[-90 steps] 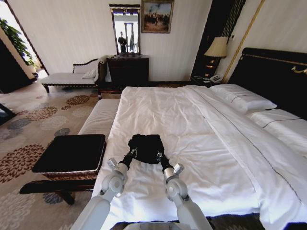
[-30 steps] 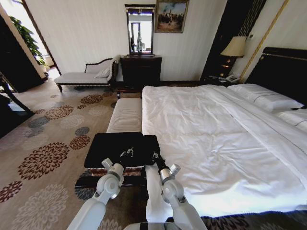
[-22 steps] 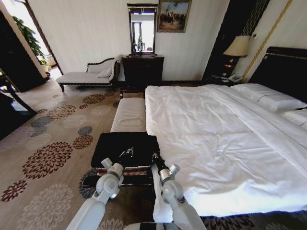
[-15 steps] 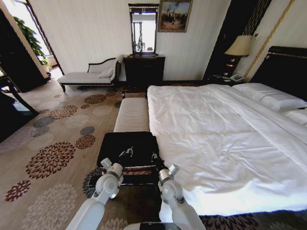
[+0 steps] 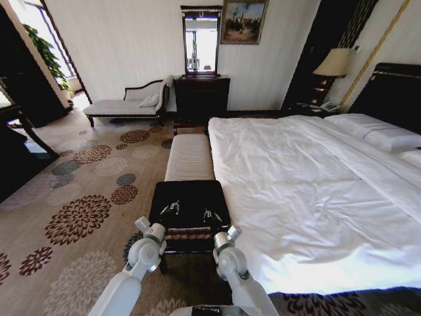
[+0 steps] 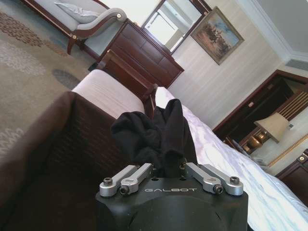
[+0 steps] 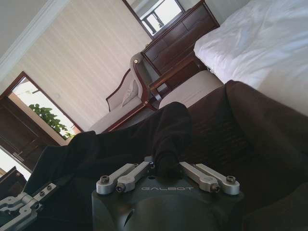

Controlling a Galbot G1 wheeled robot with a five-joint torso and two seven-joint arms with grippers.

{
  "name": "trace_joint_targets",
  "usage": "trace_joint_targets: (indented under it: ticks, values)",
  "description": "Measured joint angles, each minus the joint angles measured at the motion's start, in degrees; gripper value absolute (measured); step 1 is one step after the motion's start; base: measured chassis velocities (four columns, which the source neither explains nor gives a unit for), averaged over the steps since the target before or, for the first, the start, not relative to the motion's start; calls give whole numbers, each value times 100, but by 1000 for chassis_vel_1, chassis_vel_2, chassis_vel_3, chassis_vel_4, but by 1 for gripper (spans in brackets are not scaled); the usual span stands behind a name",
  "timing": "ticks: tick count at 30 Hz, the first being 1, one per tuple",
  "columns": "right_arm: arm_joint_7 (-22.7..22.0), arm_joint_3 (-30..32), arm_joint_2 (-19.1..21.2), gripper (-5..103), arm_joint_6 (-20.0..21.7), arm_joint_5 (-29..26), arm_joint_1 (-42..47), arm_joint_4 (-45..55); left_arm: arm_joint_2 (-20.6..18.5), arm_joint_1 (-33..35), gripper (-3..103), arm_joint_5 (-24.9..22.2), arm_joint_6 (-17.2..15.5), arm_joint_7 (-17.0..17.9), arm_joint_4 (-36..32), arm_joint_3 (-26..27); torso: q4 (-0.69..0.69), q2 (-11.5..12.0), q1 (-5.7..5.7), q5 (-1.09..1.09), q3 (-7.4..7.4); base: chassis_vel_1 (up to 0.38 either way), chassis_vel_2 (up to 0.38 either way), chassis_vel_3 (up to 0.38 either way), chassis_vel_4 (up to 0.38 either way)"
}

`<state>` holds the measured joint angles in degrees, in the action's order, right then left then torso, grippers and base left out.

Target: Fold the clothes on the bed and place them into the basket.

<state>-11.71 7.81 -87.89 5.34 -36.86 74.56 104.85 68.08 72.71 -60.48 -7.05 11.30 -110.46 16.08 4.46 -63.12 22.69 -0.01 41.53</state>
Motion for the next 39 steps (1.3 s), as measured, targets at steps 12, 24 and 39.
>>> trace_joint_targets:
  ticks: [12,24,39]
  values:
    - [-171,-108,105,8,26,-176,-97,35,0,-42,12,-51,0,21,29,41,0,0,0,0,0,100,107,-107,-94]
    - [-1172,-295,480,8,710,-1179,-787,128,-163,-449,12,-233,-190,424,310,-164,1,0,1,1,0,0,0,0,0]
    - [-2251,-474,562,8,1419,-2112,-1557,-52,-499,-1819,12,-1205,-492,903,1458,-1202,-1,0,1,0,1,0,0,0,0]
